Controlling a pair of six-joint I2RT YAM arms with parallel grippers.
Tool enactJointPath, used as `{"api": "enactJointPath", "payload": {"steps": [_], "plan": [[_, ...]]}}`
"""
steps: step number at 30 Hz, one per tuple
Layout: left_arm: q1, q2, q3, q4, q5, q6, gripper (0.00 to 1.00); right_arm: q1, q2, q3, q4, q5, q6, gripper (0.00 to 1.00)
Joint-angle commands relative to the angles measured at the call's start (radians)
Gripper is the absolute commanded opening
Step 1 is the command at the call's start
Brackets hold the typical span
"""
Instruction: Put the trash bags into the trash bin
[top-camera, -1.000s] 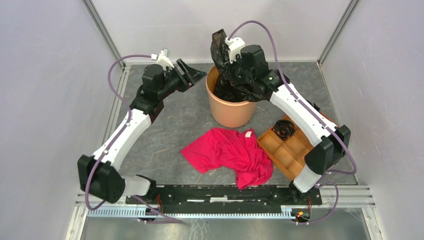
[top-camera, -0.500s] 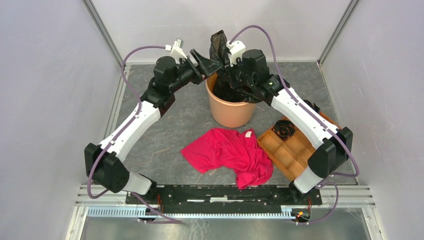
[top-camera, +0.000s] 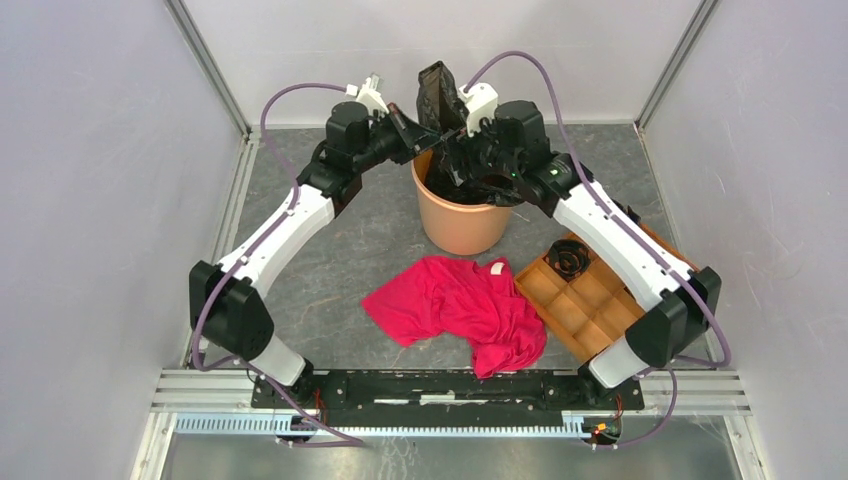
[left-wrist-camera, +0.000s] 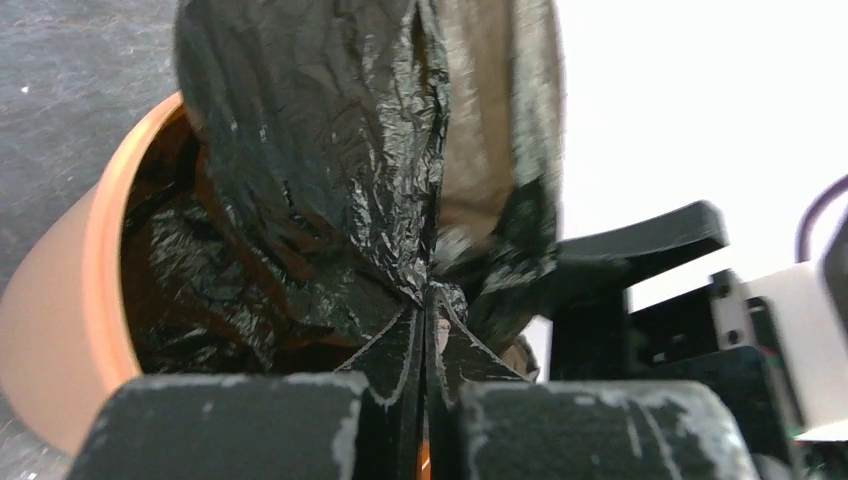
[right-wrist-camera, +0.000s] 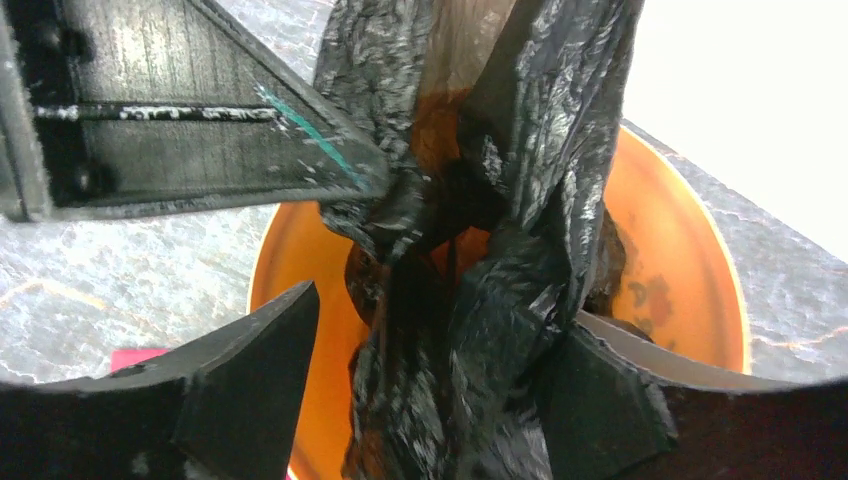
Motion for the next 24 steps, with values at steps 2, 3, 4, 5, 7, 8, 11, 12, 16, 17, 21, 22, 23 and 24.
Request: {"api": "enactJointPath", "payload": {"steps": [2, 3, 4, 5, 7, 8, 11, 12, 16, 17, 21, 22, 23, 24], "plan": [[0.040, -0.121, -0.091, 0.007, 0.096, 0.150, 0.02, -0.033, -0.151, -0.006, -0.039, -0.003, -0.016, 0.94], [0.042, -0.136, -0.111, 0.028, 0.112, 0.166, 0.02, -0.038, -0.183, -0.025, -0.019, -0.026, -0.009, 0.98], [0.042, -0.148, -0.129, 0.043, 0.128, 0.175, 0.02, -0.041, -0.211, -0.049, 0.010, -0.045, -0.009, 0.98], [0.044, -0.160, -0.151, 0.073, 0.150, 0.174, 0.02, -0.042, -0.232, -0.067, 0.039, -0.054, -0.013, 0.98], [0.044, -0.180, -0.190, 0.121, 0.188, 0.163, 0.02, -0.043, -0.251, -0.087, 0.080, -0.046, -0.034, 0.98], [0.044, -0.188, -0.207, 0.133, 0.198, 0.160, 0.02, -0.046, -0.246, -0.082, 0.081, -0.028, -0.047, 0.98], [0.044, -0.208, -0.218, 0.139, 0.210, 0.162, 0.02, -0.049, -0.214, -0.034, 0.042, 0.072, -0.087, 0.98], [0.044, -0.213, -0.219, 0.137, 0.212, 0.164, 0.02, -0.049, -0.208, -0.030, 0.041, 0.098, -0.104, 0.98], [0.046, -0.241, -0.219, 0.105, 0.212, 0.185, 0.02, -0.051, -0.192, -0.034, 0.062, 0.207, -0.164, 0.98], [0.046, -0.249, -0.218, 0.089, 0.212, 0.196, 0.02, -0.053, -0.188, -0.031, 0.067, 0.251, -0.168, 0.98], [0.050, -0.288, -0.219, -0.005, 0.185, 0.245, 0.02, -0.085, -0.161, -0.051, 0.137, 0.287, -0.184, 0.88], [0.051, -0.299, -0.226, -0.020, 0.183, 0.250, 0.02, -0.095, -0.142, -0.034, 0.126, 0.276, -0.183, 0.81], [0.052, -0.309, -0.233, -0.023, 0.183, 0.251, 0.02, -0.101, -0.126, -0.019, 0.119, 0.265, -0.177, 0.75], [0.053, -0.319, -0.240, -0.028, 0.183, 0.251, 0.02, -0.110, -0.113, -0.010, 0.118, 0.250, -0.169, 0.67]]}}
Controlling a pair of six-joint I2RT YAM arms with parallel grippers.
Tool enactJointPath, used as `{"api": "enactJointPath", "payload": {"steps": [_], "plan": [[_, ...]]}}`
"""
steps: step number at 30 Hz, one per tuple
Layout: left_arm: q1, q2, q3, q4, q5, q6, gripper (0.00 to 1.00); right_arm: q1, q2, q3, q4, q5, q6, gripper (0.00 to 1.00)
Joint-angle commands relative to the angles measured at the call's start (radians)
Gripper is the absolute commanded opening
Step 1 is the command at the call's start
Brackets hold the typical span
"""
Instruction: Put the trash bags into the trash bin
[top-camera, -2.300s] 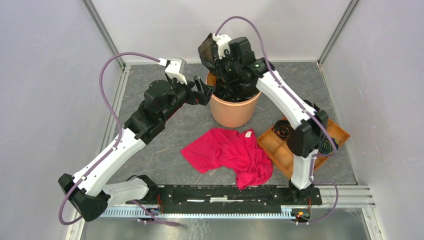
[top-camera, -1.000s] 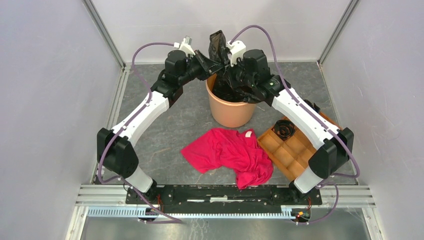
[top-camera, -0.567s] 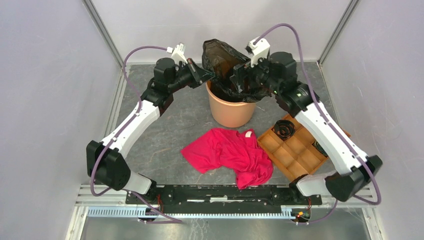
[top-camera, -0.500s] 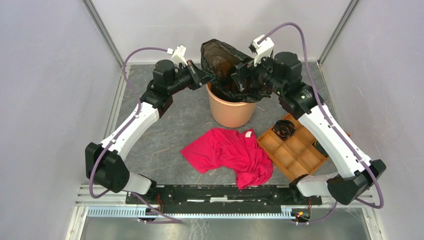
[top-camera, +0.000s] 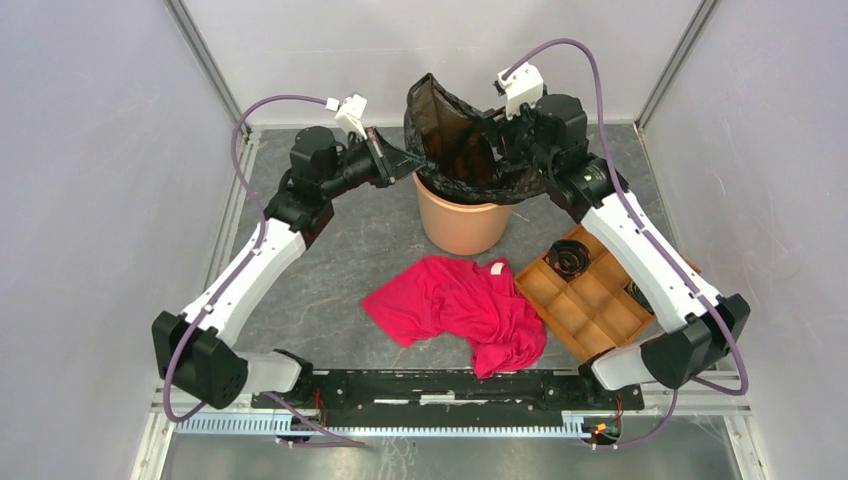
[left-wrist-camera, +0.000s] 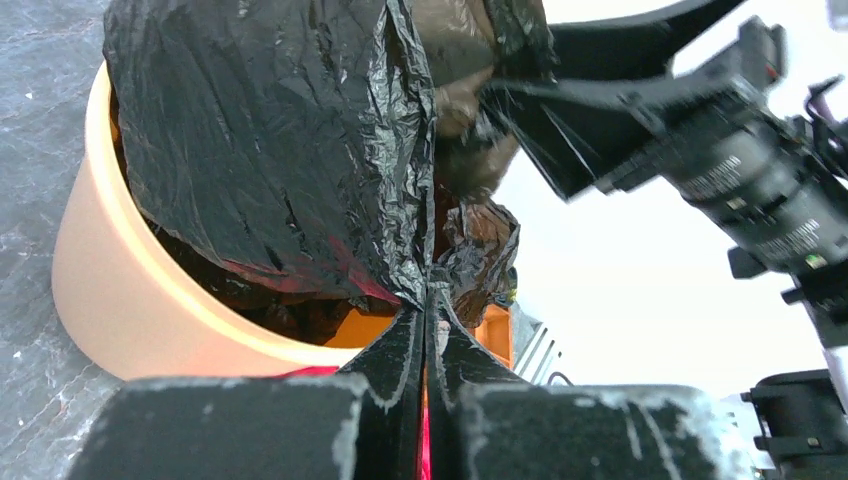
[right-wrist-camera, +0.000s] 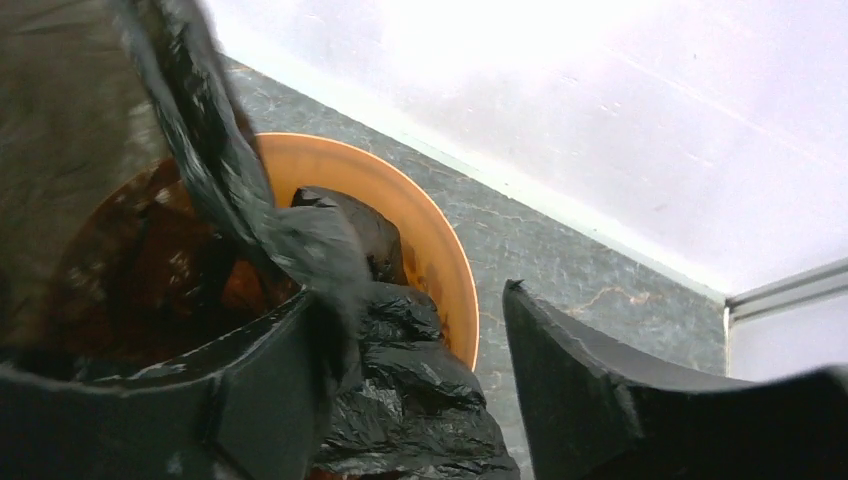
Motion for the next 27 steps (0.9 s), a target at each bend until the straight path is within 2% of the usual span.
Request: {"api": "enactJointPath", "payload": {"steps": [1, 3, 7, 9, 12, 16, 17, 18, 20, 22, 26, 27], "plan": [[0.006, -0.068, -0.019, -0.049, 0.004, 0.072, 0.02, -0.036, 0.053, 0.053, 0.059, 0.009, 0.004, 0.62], [0.007, -0.078, -0.022, -0.076, 0.005, 0.075, 0.02, -0.055, 0.069, 0.064, 0.083, -0.036, 0.029, 0.48], [0.007, -0.102, -0.051, -0.119, 0.007, 0.076, 0.02, -0.107, 0.116, 0.091, 0.143, -0.093, 0.062, 0.13], [0.008, -0.114, -0.085, -0.120, 0.016, 0.069, 0.02, -0.137, 0.161, 0.140, 0.140, -0.165, 0.062, 0.01], [0.007, -0.132, -0.126, -0.157, 0.036, 0.086, 0.02, -0.181, 0.219, 0.202, 0.146, -0.370, 0.059, 0.00], [0.008, -0.170, -0.165, -0.184, 0.085, 0.123, 0.03, -0.196, 0.248, 0.249, 0.104, -0.472, 0.049, 0.00], [0.008, -0.179, -0.160, -0.200, 0.087, 0.146, 0.05, -0.196, 0.242, 0.240, 0.108, -0.498, 0.047, 0.00], [0.008, -0.185, -0.142, -0.225, 0.076, 0.174, 0.12, -0.196, 0.239, 0.231, 0.107, -0.543, 0.041, 0.00], [0.006, -0.194, -0.079, -0.316, -0.010, 0.251, 0.38, -0.196, 0.231, 0.222, 0.100, -0.602, 0.039, 0.00], [0.006, -0.205, -0.015, -0.368, -0.113, 0.312, 0.57, -0.197, 0.221, 0.211, 0.095, -0.634, 0.042, 0.00], [0.003, -0.215, 0.077, -0.343, -0.257, 0.377, 0.98, -0.196, 0.191, 0.179, 0.107, -0.651, 0.054, 0.00], [0.000, -0.207, 0.096, -0.335, -0.280, 0.388, 0.99, -0.195, 0.186, 0.175, 0.108, -0.656, 0.058, 0.00]]}}
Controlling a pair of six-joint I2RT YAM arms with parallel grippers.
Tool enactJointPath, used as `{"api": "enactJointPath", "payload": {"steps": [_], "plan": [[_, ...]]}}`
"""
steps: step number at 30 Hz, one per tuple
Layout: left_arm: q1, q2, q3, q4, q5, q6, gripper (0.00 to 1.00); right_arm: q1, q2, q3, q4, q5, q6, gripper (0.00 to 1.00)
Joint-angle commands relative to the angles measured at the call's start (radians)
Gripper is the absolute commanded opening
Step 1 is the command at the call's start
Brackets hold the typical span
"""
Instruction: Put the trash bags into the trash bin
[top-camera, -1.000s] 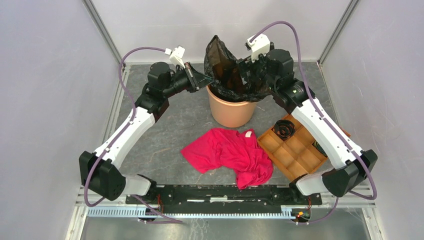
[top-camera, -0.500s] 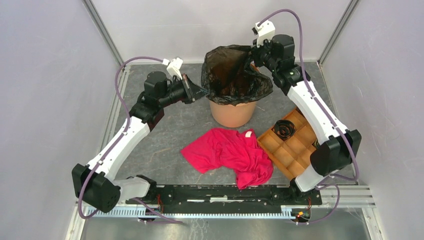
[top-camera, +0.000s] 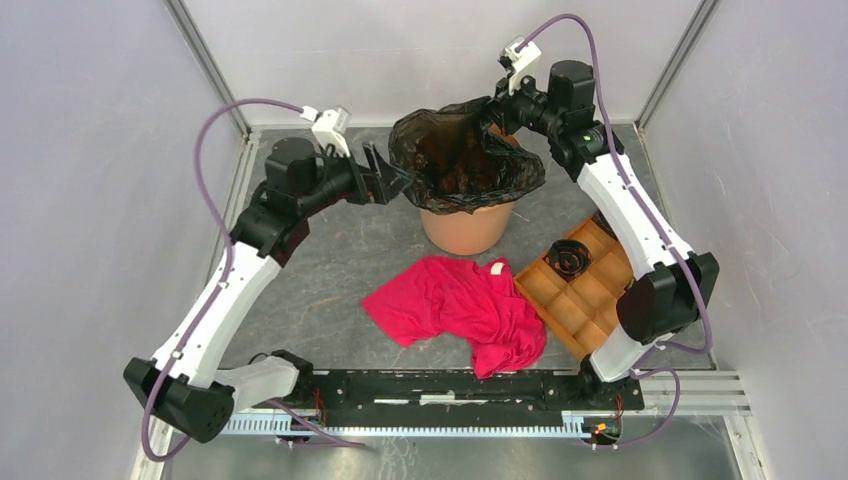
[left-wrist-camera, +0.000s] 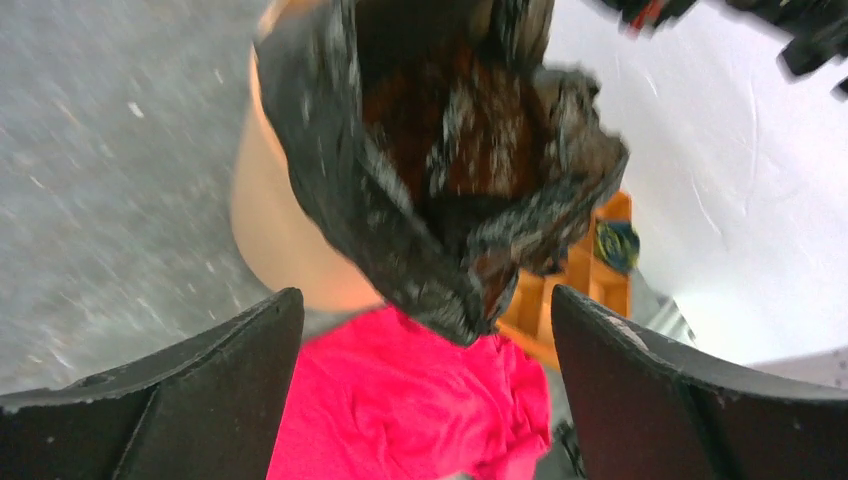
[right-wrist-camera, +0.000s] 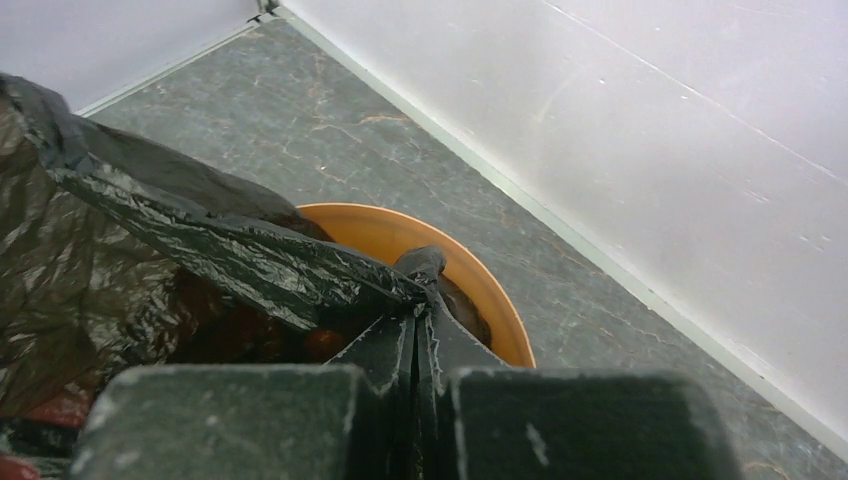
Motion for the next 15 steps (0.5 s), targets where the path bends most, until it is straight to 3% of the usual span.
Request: {"api": "enactJointPath", "payload": {"steps": [1, 6, 11, 15], "plan": [[-0.007, -0.023, 0.126, 0.038, -0.182, 0.145, 1.00, 0.001, -0.063, -0.015, 0.035, -0.083, 0.012, 0.00], [-0.040, 0.062, 0.217, 0.027, -0.437, 0.216, 1.00, -0.001, -0.071, -0.013, 0.021, -0.092, 0.010, 0.00], [-0.039, 0.179, 0.337, -0.046, -0.301, 0.247, 0.98, 0.001, -0.075, -0.005, 0.002, -0.083, 0.002, 0.00], [-0.039, 0.222, 0.362, -0.078, -0.297, 0.200, 0.77, -0.002, -0.075, 0.004, -0.024, -0.052, -0.006, 0.00]]}}
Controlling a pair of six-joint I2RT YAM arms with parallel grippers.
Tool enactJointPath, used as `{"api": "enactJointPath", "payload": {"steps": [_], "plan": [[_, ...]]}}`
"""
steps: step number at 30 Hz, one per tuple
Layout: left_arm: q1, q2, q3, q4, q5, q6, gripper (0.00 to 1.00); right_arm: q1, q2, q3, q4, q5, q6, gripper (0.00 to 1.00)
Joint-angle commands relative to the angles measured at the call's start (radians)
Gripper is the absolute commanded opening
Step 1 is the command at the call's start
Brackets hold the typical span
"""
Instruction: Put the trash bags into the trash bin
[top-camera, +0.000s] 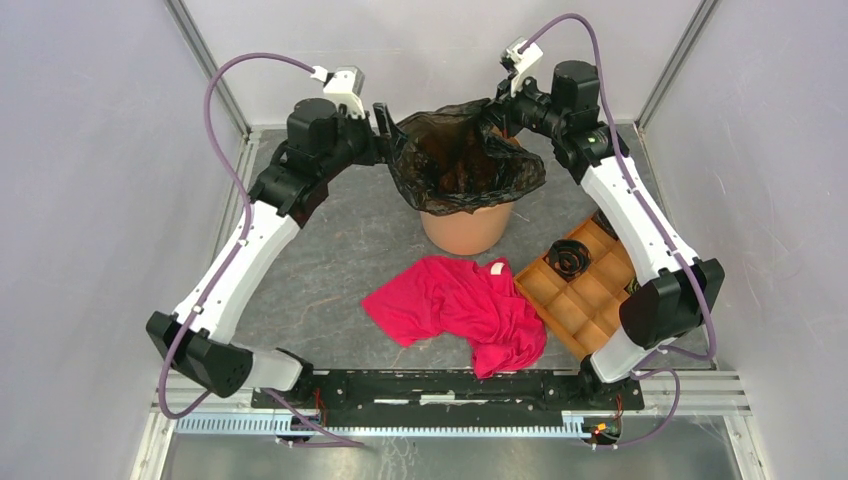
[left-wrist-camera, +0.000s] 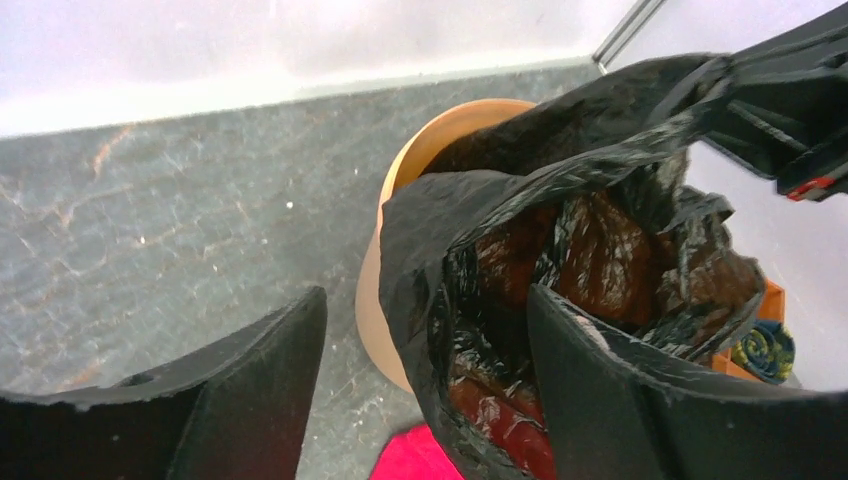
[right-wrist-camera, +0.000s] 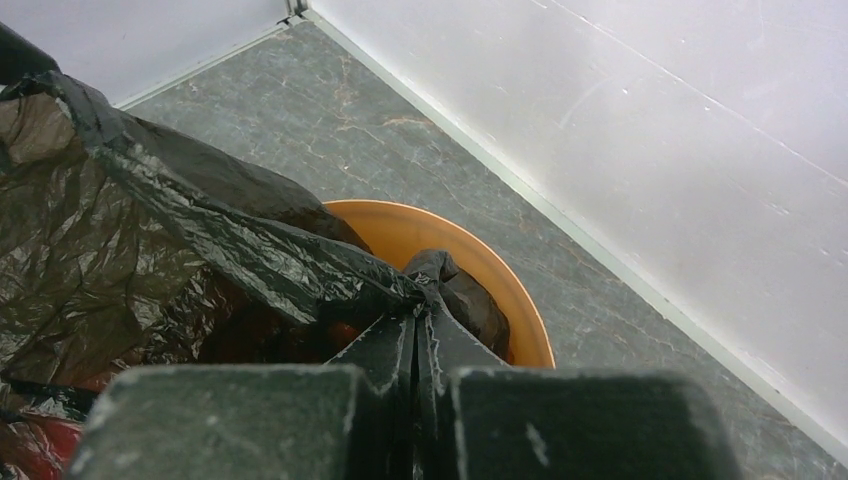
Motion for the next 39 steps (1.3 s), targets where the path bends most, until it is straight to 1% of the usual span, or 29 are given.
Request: {"api": "enactJointPath", "payload": {"steps": [1, 2, 3, 4, 5, 7, 10, 12, 14, 16, 17, 19, 21, 24, 26, 28, 30, 31, 34, 37, 39], "plan": [[-0.003, 0.025, 0.048, -0.055, 0.014, 0.016, 0.69, -0.003, -0.039, 0.021, -0.018, 0.021, -0.005, 0.00], [-0.003, 0.028, 0.047, -0.058, 0.016, 0.013, 0.62, -0.004, -0.036, 0.025, -0.025, 0.022, -0.006, 0.00], [-0.002, 0.028, 0.046, -0.059, 0.014, 0.009, 0.50, -0.007, -0.033, 0.031, -0.037, 0.020, -0.007, 0.00], [-0.002, 0.029, 0.042, -0.058, 0.010, 0.006, 0.41, -0.008, -0.027, 0.041, -0.051, 0.019, -0.011, 0.00], [-0.002, 0.032, 0.042, -0.058, 0.006, 0.005, 0.35, -0.013, -0.017, 0.057, -0.077, 0.019, -0.014, 0.00], [-0.001, 0.047, 0.052, -0.058, 0.019, 0.005, 0.32, -0.019, 0.009, 0.098, -0.131, 0.016, -0.020, 0.00], [0.000, 0.095, 0.085, -0.057, 0.085, -0.009, 0.18, -0.027, 0.044, 0.155, -0.217, 0.000, -0.035, 0.00], [0.000, 0.130, 0.099, -0.035, 0.155, -0.042, 0.09, -0.031, 0.059, 0.176, -0.261, 0.007, -0.039, 0.00], [0.000, 0.175, 0.103, 0.023, 0.279, -0.108, 0.03, -0.040, 0.076, 0.194, -0.296, 0.008, -0.039, 0.00], [0.000, 0.244, 0.103, 0.121, 0.433, -0.206, 0.02, -0.054, 0.104, 0.209, -0.320, -0.001, -0.038, 0.00], [0.000, 0.279, 0.108, 0.154, 0.489, -0.254, 0.02, -0.060, 0.123, 0.218, -0.329, -0.007, -0.039, 0.00], [0.010, 0.335, 0.110, 0.197, 0.545, -0.318, 0.02, -0.078, 0.165, 0.221, -0.331, -0.038, -0.039, 0.00], [0.048, 0.365, 0.082, 0.252, 0.581, -0.381, 0.02, -0.100, 0.212, 0.237, -0.343, -0.063, -0.030, 0.00], [0.135, 0.368, -0.022, 0.462, 0.685, -0.551, 0.02, -0.121, 0.245, 0.256, -0.340, -0.106, -0.019, 0.00], [0.164, 0.368, -0.045, 0.512, 0.713, -0.580, 0.02, -0.134, 0.246, 0.249, -0.296, -0.147, -0.001, 0.01], [0.175, 0.370, -0.039, 0.503, 0.721, -0.565, 0.02, -0.144, 0.261, 0.263, -0.270, -0.194, 0.022, 0.03], [0.184, 0.377, -0.033, 0.486, 0.727, -0.554, 0.02, -0.157, 0.286, 0.283, -0.257, -0.225, 0.044, 0.07], [0.187, 0.381, -0.032, 0.477, 0.728, -0.549, 0.02, -0.162, 0.293, 0.289, -0.253, -0.233, 0.055, 0.12], [0.191, 0.390, -0.033, 0.471, 0.733, -0.543, 0.02, -0.175, 0.298, 0.272, -0.244, -0.253, 0.074, 0.35], [0.192, 0.396, -0.027, 0.474, 0.737, -0.542, 0.02, -0.175, 0.258, 0.214, -0.211, -0.251, 0.096, 0.51], [0.193, 0.402, -0.016, 0.473, 0.736, -0.540, 0.02, -0.174, 0.211, 0.141, -0.140, -0.258, 0.148, 0.60]]}}
